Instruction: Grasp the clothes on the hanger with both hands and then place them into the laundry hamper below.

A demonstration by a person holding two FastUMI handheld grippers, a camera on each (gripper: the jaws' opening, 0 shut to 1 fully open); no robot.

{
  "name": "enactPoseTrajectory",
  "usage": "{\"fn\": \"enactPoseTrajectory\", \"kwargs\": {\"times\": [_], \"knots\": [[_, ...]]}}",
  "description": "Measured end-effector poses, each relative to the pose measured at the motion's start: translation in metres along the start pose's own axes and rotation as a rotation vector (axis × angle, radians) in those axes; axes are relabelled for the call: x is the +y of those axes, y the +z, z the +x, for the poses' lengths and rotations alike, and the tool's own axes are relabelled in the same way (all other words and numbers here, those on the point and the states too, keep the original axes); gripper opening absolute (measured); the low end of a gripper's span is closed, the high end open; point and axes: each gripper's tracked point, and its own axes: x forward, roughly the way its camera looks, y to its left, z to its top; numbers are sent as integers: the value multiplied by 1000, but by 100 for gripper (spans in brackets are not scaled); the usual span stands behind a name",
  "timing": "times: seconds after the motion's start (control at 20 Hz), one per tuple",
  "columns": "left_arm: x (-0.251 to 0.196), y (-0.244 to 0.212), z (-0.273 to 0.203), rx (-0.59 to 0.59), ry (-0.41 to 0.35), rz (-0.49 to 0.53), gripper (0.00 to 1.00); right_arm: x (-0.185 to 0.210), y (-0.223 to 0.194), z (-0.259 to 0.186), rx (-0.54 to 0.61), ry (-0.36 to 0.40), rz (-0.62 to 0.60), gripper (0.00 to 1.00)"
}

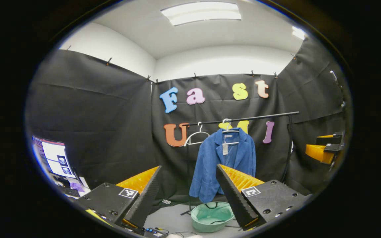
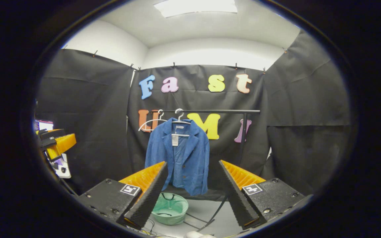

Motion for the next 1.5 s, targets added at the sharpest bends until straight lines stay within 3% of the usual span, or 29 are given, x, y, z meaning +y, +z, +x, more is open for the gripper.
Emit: {"fn": "enactPoseTrajectory", "kwargs": {"times": [0.3,0.55,1.0,1.5], "knots": [[-9,-4,26,10,-23,3,100,2,-4,28,20,9,9,98],[-28,-8,72,10,-5,15,100,-2,-10,89,36,51,7,97],[-73,-23,203,20,69,-1,100,-24,-24,257,42,140,10,98],[-132,-83,379,25,68,-8,99,-35,-65,448,76,173,-6,98]]}}
